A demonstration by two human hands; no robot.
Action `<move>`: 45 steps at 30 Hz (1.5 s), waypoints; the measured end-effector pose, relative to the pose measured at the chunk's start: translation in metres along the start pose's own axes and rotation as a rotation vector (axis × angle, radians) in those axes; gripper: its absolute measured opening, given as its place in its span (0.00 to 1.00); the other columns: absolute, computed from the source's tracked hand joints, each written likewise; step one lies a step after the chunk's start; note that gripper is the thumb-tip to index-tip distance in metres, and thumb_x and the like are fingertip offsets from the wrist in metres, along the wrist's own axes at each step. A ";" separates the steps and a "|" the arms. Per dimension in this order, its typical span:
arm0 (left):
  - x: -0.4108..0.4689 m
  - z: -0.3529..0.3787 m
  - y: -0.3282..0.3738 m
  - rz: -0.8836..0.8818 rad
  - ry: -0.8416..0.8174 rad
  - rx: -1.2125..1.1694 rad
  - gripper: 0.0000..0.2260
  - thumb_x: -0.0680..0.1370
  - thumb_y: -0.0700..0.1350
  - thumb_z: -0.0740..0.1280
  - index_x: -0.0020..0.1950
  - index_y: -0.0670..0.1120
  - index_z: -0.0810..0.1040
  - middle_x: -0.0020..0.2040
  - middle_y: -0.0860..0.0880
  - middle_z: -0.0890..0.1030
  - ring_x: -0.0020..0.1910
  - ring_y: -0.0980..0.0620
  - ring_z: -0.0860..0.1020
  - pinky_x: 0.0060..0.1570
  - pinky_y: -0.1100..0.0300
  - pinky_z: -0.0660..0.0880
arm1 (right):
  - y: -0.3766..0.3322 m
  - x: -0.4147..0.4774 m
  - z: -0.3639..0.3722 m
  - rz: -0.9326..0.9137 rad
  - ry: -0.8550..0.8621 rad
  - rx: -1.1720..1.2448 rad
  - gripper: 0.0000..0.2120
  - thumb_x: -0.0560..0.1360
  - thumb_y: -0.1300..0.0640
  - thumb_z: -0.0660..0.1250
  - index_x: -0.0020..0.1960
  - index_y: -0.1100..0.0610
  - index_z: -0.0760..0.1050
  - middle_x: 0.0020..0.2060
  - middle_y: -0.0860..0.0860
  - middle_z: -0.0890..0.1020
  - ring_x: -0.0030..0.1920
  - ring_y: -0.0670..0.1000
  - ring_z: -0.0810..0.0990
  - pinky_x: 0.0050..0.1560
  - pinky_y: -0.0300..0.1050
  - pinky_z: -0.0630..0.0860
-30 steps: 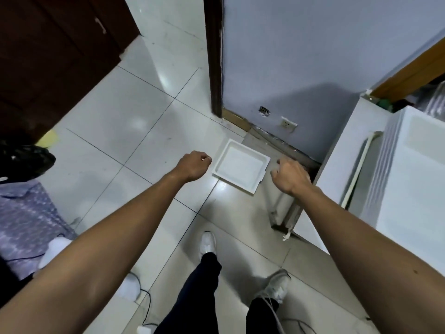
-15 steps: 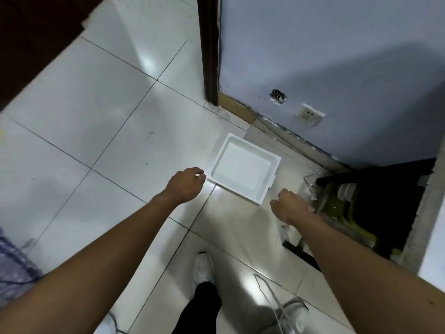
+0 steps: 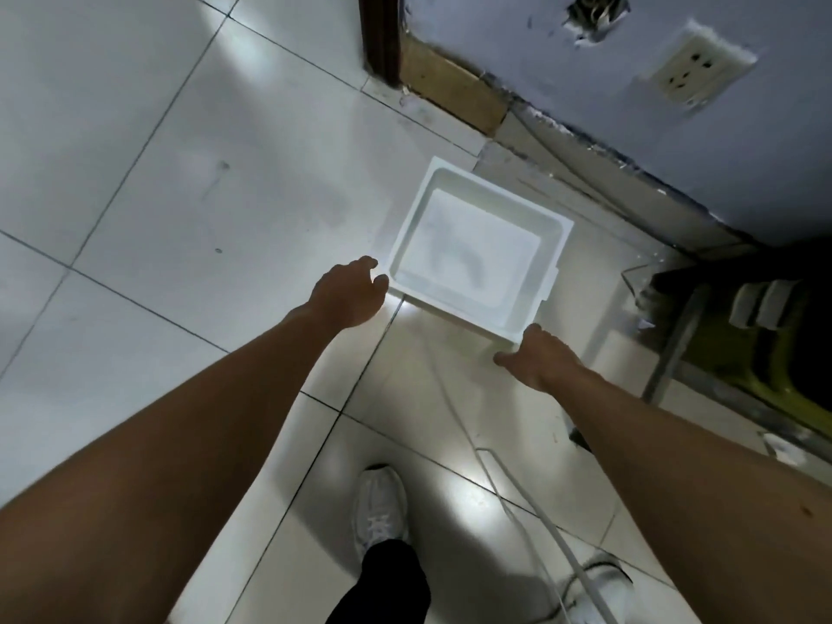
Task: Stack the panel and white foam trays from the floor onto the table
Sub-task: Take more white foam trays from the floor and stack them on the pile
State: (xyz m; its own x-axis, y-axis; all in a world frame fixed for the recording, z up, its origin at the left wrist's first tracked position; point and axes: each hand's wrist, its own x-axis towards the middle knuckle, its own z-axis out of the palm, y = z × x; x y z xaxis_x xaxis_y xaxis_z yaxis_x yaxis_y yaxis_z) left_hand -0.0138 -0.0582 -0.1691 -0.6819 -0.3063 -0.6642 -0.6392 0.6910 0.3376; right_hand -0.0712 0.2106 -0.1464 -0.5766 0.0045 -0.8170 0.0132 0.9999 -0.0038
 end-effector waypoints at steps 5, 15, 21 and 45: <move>0.061 0.018 -0.012 -0.010 -0.046 0.008 0.24 0.83 0.51 0.54 0.78 0.43 0.63 0.77 0.44 0.66 0.73 0.41 0.65 0.69 0.52 0.62 | 0.006 0.054 0.038 0.119 0.094 0.202 0.35 0.77 0.45 0.66 0.74 0.64 0.58 0.70 0.59 0.69 0.69 0.62 0.71 0.64 0.53 0.70; 0.097 0.074 -0.006 -0.035 -0.106 -0.055 0.22 0.81 0.49 0.60 0.71 0.40 0.64 0.68 0.41 0.72 0.64 0.41 0.73 0.54 0.55 0.67 | 0.022 0.115 0.052 0.254 0.121 0.702 0.29 0.78 0.62 0.60 0.78 0.57 0.60 0.70 0.57 0.72 0.63 0.60 0.75 0.61 0.54 0.76; 0.100 0.071 -0.001 -0.099 -0.053 -0.070 0.17 0.80 0.45 0.59 0.66 0.39 0.69 0.64 0.40 0.73 0.62 0.39 0.74 0.57 0.52 0.70 | 0.022 0.126 0.049 0.335 0.079 0.975 0.11 0.76 0.62 0.66 0.58 0.60 0.73 0.53 0.58 0.77 0.45 0.58 0.78 0.35 0.45 0.75; -0.088 -0.104 0.068 -0.232 -0.012 -0.037 0.11 0.74 0.48 0.71 0.46 0.44 0.72 0.36 0.48 0.80 0.23 0.52 0.80 0.30 0.63 0.72 | 0.021 -0.083 -0.100 0.239 0.288 0.924 0.07 0.71 0.56 0.65 0.46 0.59 0.77 0.34 0.56 0.78 0.34 0.57 0.77 0.35 0.46 0.73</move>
State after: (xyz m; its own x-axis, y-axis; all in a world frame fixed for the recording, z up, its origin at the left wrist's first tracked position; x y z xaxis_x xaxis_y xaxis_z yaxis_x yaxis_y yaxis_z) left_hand -0.0344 -0.0525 -0.0188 -0.5113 -0.4457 -0.7348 -0.7908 0.5788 0.1992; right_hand -0.1042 0.2321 -0.0210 -0.6502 0.3295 -0.6846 0.7150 0.5700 -0.4048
